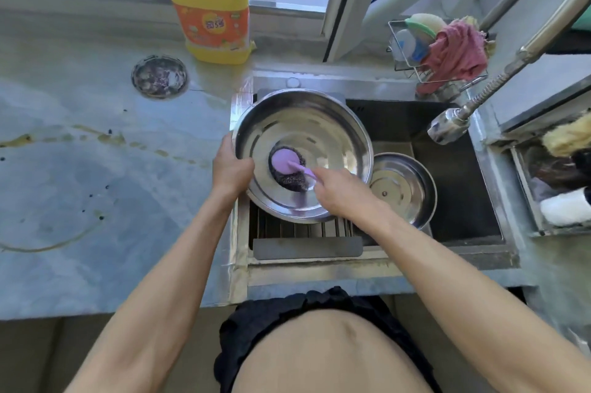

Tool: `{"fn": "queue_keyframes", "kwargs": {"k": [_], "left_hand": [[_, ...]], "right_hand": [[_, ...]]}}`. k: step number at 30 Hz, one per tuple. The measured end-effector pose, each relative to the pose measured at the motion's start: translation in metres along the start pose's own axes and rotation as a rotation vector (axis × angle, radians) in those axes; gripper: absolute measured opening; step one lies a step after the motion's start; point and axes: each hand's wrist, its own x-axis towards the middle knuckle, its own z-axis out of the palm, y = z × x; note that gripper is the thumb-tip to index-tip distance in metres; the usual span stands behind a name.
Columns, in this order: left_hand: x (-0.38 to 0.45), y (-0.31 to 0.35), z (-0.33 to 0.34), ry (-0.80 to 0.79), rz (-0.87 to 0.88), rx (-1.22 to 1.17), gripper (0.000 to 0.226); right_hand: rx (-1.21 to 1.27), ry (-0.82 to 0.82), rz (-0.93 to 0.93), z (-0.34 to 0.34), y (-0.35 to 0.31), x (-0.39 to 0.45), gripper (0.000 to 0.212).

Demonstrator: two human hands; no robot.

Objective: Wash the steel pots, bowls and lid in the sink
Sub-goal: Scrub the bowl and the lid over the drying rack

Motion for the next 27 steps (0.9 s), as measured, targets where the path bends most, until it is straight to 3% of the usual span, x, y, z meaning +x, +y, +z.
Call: {"fn": "queue_keyframes", "kwargs": {"k": [4, 8, 9, 12, 16, 19, 23, 27], "left_hand": [[-0.01, -0.003, 0.007, 0.025, 0.011, -0.143, 0.061], [-0.021, -0.009, 0.009, 0.074, 0.031, -0.286, 0.065], [-0.022, -0.009, 0.009, 0.079, 0.032, -0.292, 0.066], [-0.026, -0.009, 0.009, 0.099, 0.022, -0.253, 0.068], [-0.032, -0.01, 0.011, 0.133, 0.015, -0.261, 0.058], [-0.031, -0.011, 0.011, 0.145, -0.002, -0.221, 0.057], [-0.034, -0.011, 0.013, 0.187, 0.007, -0.238, 0.054], [-0.031, -0.01, 0.014, 0.208, -0.009, -0.216, 0.055]], "right_hand": [[-0.059, 0.207, 0.176, -0.009, 0.0, 0.025, 0.048], [-0.101, 0.027, -0.151, 0.009, -0.033, 0.019, 0.033], [-0.14, 0.033, -0.162, 0.002, -0.03, 0.024, 0.032], [-0.142, 0.172, 0.036, -0.015, -0.018, 0.04, 0.033], [-0.191, 0.052, -0.135, -0.007, -0.032, 0.025, 0.03], [-0.195, 0.151, 0.045, -0.024, -0.015, 0.038, 0.033], [-0.183, 0.035, -0.156, -0.006, -0.023, 0.02, 0.034], [-0.117, 0.163, 0.154, -0.023, -0.004, 0.038, 0.034]]}}
